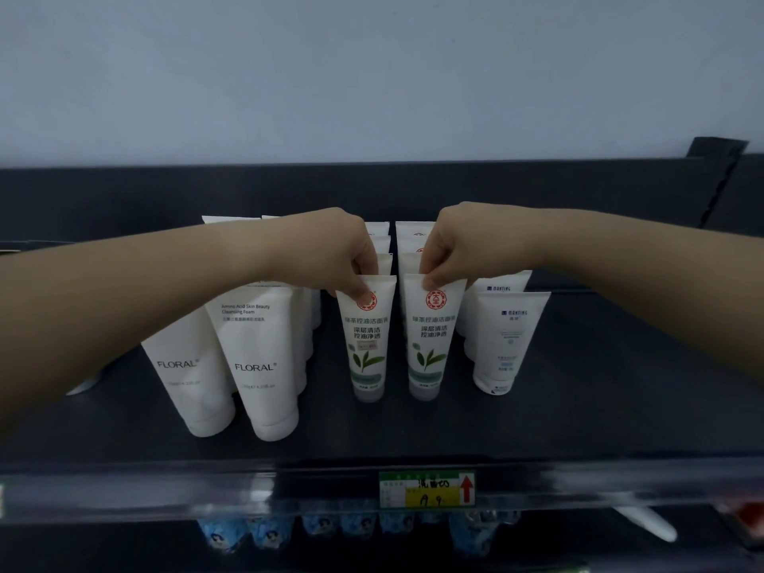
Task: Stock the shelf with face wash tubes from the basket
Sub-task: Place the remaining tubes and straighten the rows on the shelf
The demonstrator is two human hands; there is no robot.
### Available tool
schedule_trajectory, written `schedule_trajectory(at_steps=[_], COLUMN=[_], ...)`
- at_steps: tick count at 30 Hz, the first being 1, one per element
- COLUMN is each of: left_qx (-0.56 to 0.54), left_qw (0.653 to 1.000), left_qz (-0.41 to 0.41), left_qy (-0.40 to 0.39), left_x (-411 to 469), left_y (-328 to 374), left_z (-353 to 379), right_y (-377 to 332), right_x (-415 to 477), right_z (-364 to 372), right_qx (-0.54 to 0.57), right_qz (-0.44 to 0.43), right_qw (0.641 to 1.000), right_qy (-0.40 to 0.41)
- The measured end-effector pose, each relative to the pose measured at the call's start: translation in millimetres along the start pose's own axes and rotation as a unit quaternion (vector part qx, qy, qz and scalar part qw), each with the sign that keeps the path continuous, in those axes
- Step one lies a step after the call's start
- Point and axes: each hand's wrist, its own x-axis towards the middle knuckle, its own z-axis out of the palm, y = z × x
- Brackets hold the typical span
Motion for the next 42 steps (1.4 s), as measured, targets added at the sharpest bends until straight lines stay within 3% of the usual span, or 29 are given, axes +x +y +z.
schedule_trajectory(at_steps=[42], left_qx=[0.029], left_qw=[0.999], left_qz=[-0.012], left_qy=[0.039], left_x=[-3.4], left_y=[3.5], left_z=[5.7], right_y=[-2.1], right_x=[-3.3], right_z=[1.9], right_qx=[0.017], right_qz=[0.018], right_qw=[1.0], right_qy=[0.014])
